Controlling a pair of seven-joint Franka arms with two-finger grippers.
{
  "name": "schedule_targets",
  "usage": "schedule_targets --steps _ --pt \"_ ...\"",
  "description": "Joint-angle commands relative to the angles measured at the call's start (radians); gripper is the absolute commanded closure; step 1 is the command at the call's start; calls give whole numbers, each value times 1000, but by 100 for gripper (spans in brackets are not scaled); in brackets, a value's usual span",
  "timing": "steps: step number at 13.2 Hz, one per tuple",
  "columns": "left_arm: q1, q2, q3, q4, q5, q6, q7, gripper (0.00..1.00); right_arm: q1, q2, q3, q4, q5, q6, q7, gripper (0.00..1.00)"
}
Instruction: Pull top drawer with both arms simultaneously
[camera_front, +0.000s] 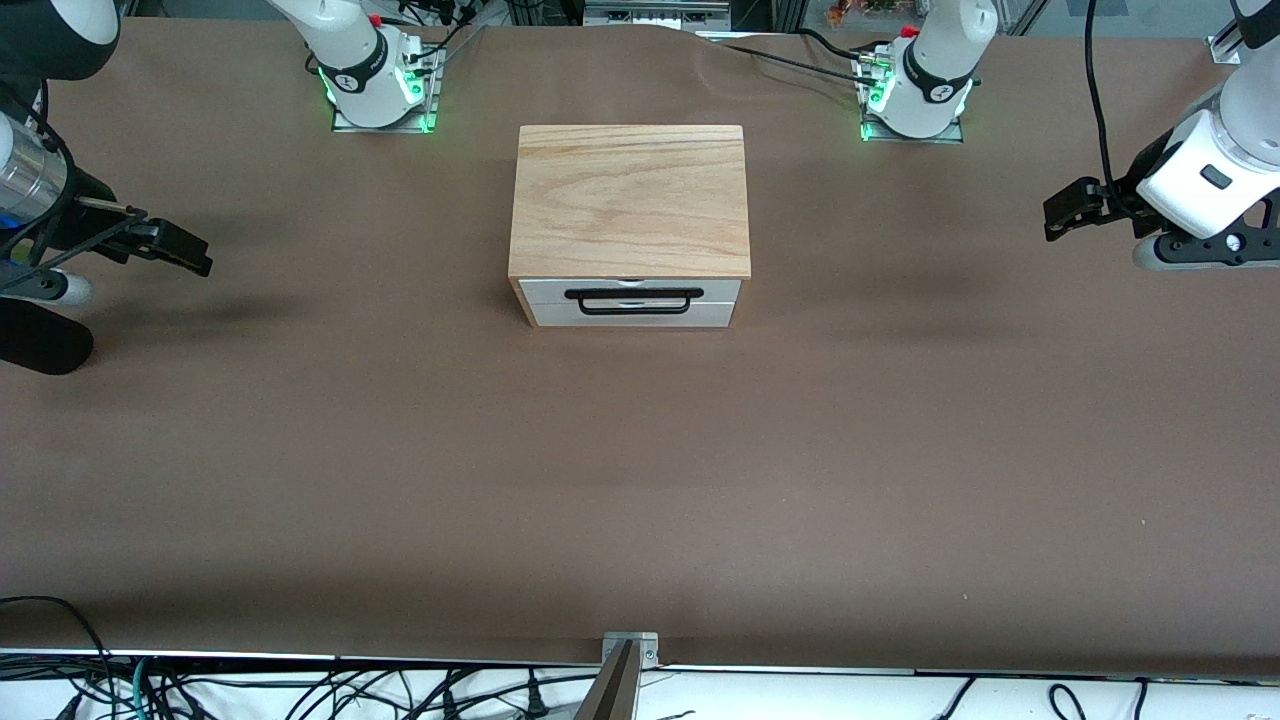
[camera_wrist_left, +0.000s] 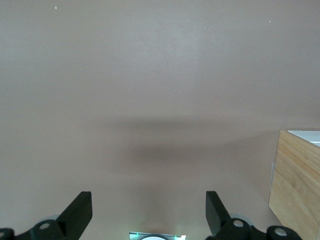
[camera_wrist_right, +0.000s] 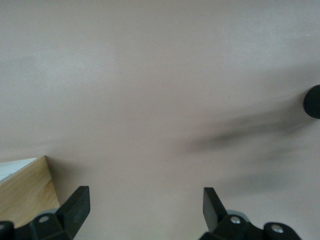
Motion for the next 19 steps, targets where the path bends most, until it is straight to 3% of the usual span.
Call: schedule_targets --steps 1,12,19 --pt "-6 -16 6 -14 5 -7 21 0 11 -18 -9 -21 7 18 -2 0" --pt "-7 -4 6 -13 -47 -2 19 0 11 -15 -8 -19 11 15 -12 0" --pt "-10 60 5 -10 -49 47 11 0 13 -8 -8 -19 16 9 -5 0"
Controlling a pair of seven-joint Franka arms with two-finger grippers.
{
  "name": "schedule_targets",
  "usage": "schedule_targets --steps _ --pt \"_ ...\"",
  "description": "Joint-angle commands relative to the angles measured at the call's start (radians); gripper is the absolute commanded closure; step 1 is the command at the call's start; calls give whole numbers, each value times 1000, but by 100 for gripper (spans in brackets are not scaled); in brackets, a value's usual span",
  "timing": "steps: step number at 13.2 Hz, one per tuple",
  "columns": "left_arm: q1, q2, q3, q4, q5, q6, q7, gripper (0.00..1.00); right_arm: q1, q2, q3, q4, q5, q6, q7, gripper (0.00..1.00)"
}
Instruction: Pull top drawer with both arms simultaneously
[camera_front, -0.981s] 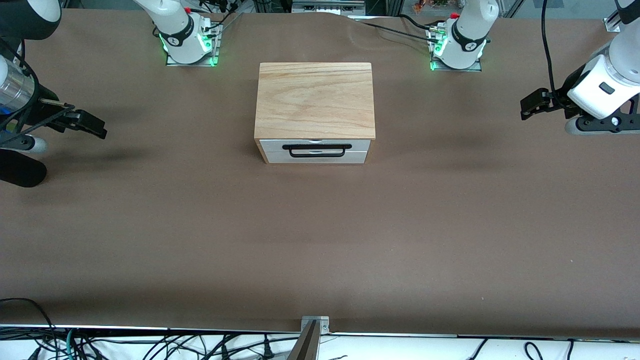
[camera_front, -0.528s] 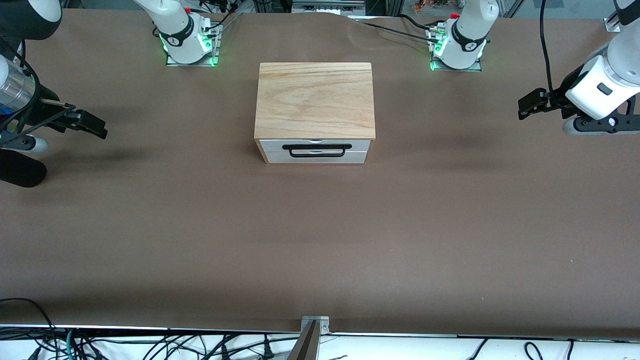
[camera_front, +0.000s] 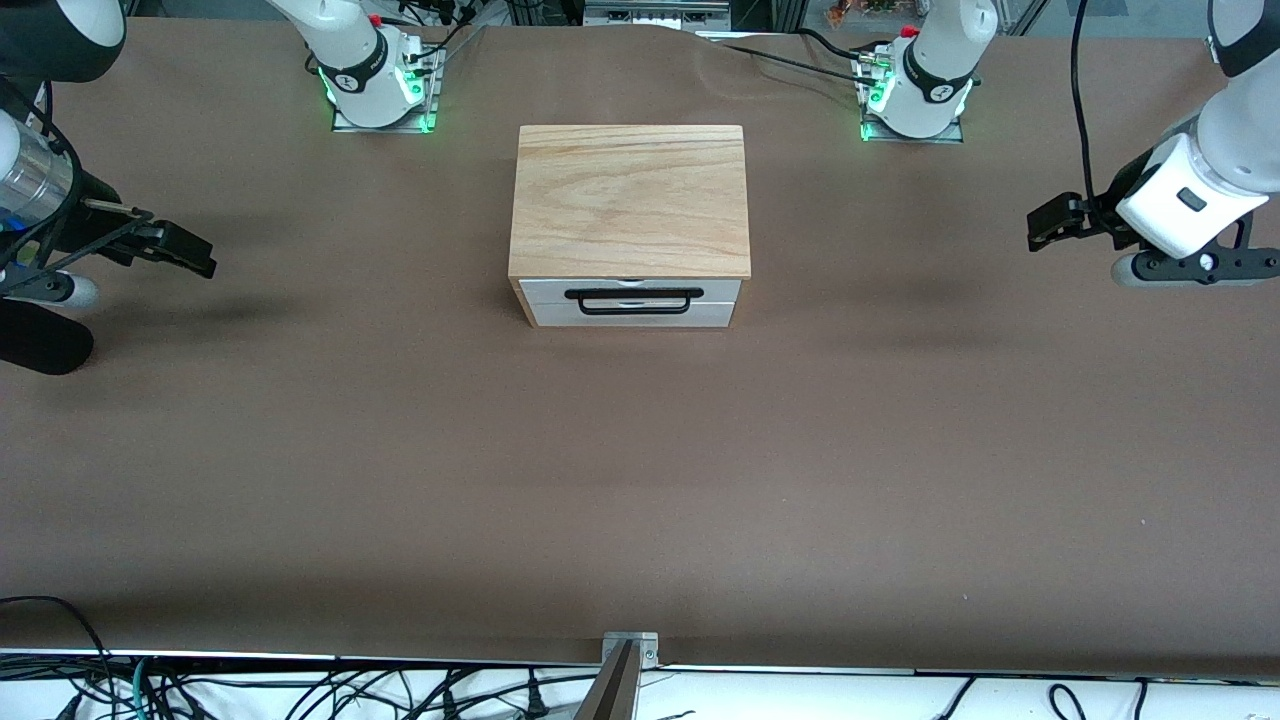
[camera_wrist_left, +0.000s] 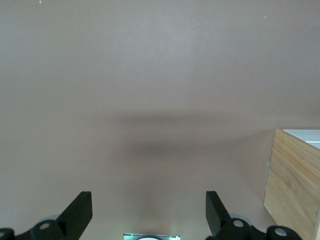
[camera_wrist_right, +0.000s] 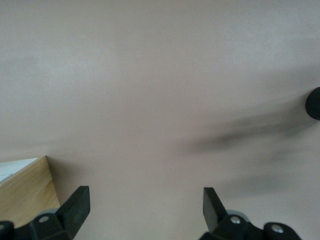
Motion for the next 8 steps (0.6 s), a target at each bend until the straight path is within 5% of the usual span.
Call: schedule_targets --steps 1,8 --pt "-7 32 7 0 -38 40 8 0 7 -12 -6 -18 15 2 -13 0" --pt "-6 30 7 -3 -49 43 8 0 8 -13 20 -72 41 -9 -13 0"
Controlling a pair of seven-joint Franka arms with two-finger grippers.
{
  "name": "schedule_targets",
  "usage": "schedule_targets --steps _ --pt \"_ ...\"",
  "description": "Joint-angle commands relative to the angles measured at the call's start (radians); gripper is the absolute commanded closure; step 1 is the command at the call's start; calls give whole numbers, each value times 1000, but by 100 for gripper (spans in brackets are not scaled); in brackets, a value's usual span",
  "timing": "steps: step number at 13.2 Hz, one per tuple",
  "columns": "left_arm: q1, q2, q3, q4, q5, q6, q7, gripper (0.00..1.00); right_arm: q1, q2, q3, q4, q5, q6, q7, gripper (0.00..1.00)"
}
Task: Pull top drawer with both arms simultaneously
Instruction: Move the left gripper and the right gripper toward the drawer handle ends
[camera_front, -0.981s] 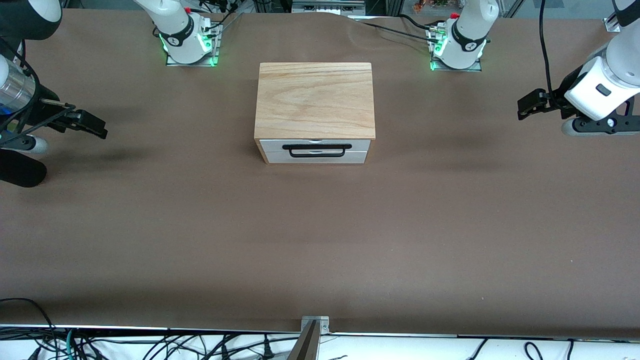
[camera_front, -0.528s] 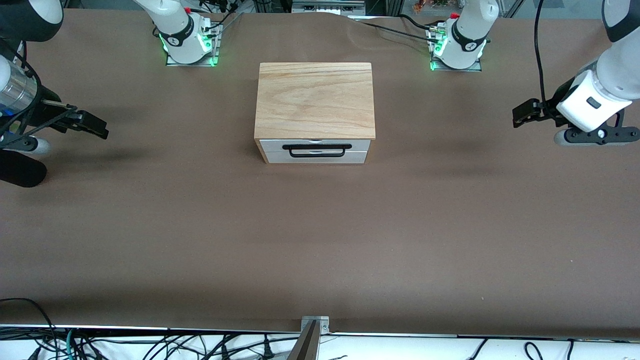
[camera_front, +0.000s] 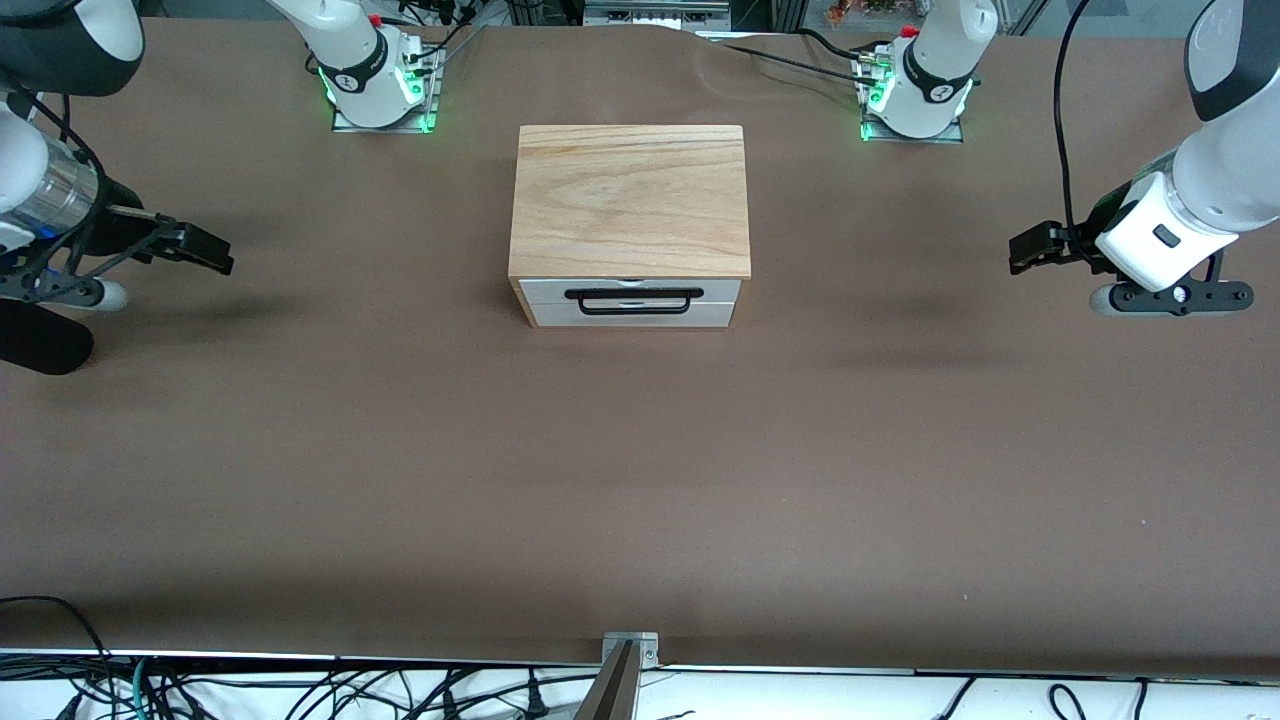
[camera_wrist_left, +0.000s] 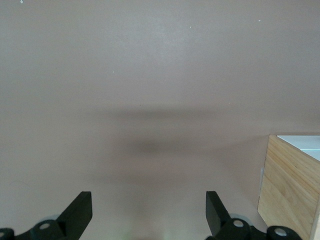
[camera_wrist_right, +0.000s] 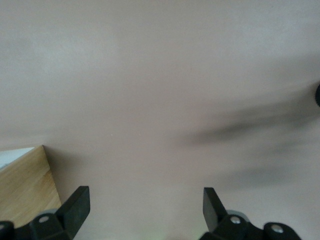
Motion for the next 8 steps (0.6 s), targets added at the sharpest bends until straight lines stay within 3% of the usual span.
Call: schedule_targets --steps 1,3,5,8 --pt "-7 -6 7 -3 -25 9 11 0 2 -14 13 -22 54 -1 -15 0" --pt "-4 67 8 -7 -206 45 21 0 2 -13 10 -47 133 -1 -71 0" --pt "-5 156 7 -18 -346 174 21 0 2 -7 10 -73 192 12 -118 0" --pt "-36 254 -4 -64 -561 318 46 0 1 27 5 -103 413 18 -128 0"
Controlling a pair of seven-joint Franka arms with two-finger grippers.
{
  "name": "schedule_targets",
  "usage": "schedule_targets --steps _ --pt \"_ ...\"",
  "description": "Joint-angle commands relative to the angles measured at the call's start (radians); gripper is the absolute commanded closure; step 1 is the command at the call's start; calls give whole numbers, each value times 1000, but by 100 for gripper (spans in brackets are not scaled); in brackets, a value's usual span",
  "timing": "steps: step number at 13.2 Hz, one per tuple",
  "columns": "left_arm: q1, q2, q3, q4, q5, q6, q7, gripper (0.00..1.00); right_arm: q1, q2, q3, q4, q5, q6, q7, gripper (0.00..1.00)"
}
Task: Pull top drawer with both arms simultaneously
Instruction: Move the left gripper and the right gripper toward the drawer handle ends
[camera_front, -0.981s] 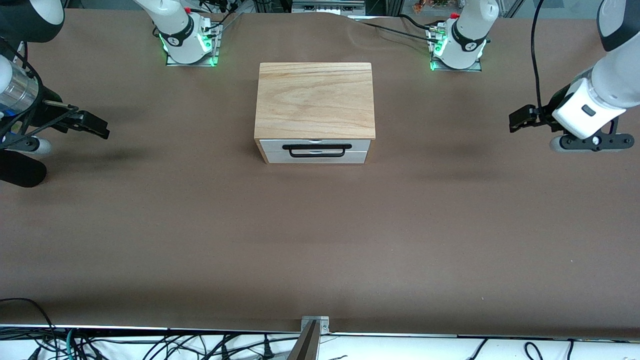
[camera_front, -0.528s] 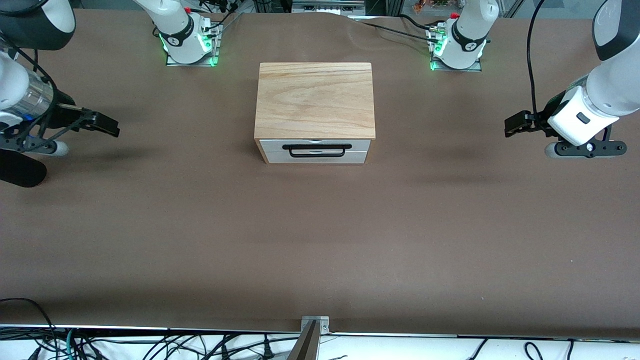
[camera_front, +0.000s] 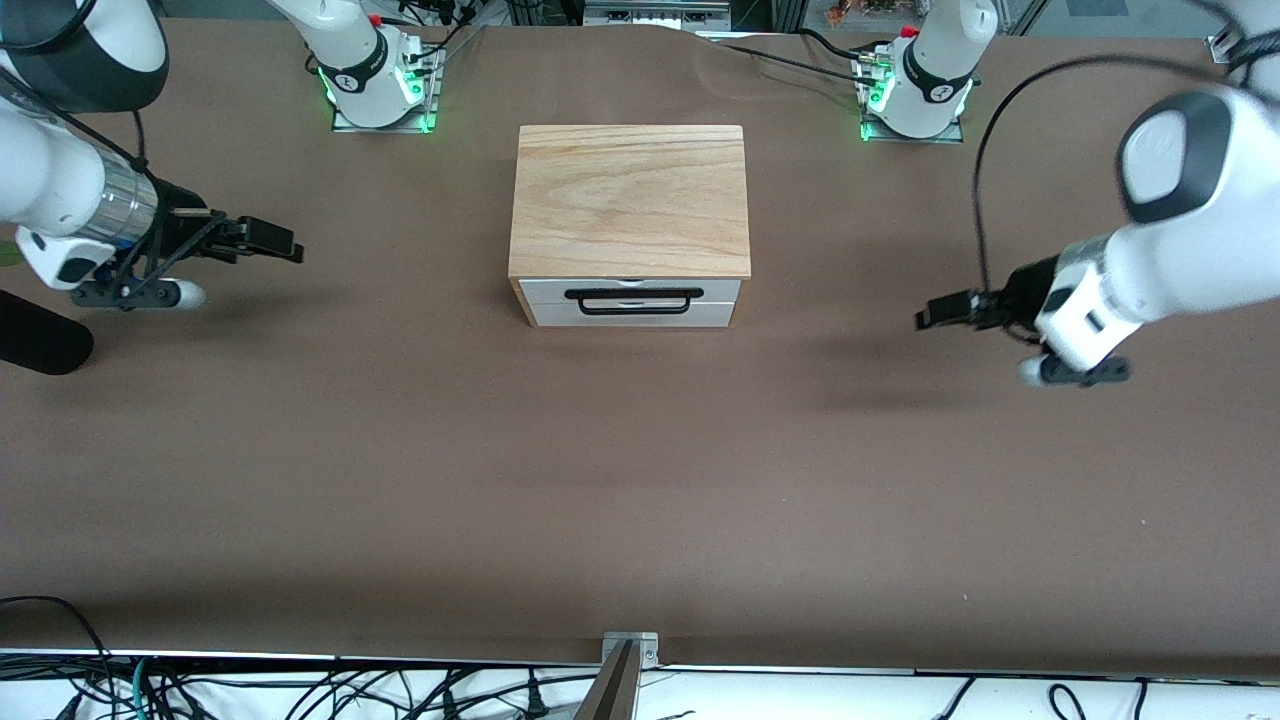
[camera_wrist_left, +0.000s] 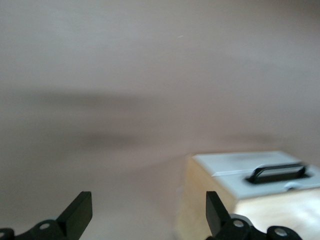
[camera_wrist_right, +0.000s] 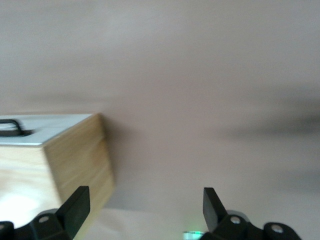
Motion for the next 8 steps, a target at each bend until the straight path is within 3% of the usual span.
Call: schedule_targets --steps 1,3,6,8 --pt "-33 99 0 -21 -203 77 113 0 -2 37 -5 -31 175 28 -50 0" --pt "-44 159 0 -63 -360 169 366 0 -2 112 -5 -33 348 45 -146 0" --pt "-64 205 0 -136 -599 188 615 0 3 265 -5 -33 665 56 -371 0" --pt "-81 228 0 -199 -779 177 821 0 10 339 -3 -39 778 85 -491 0"
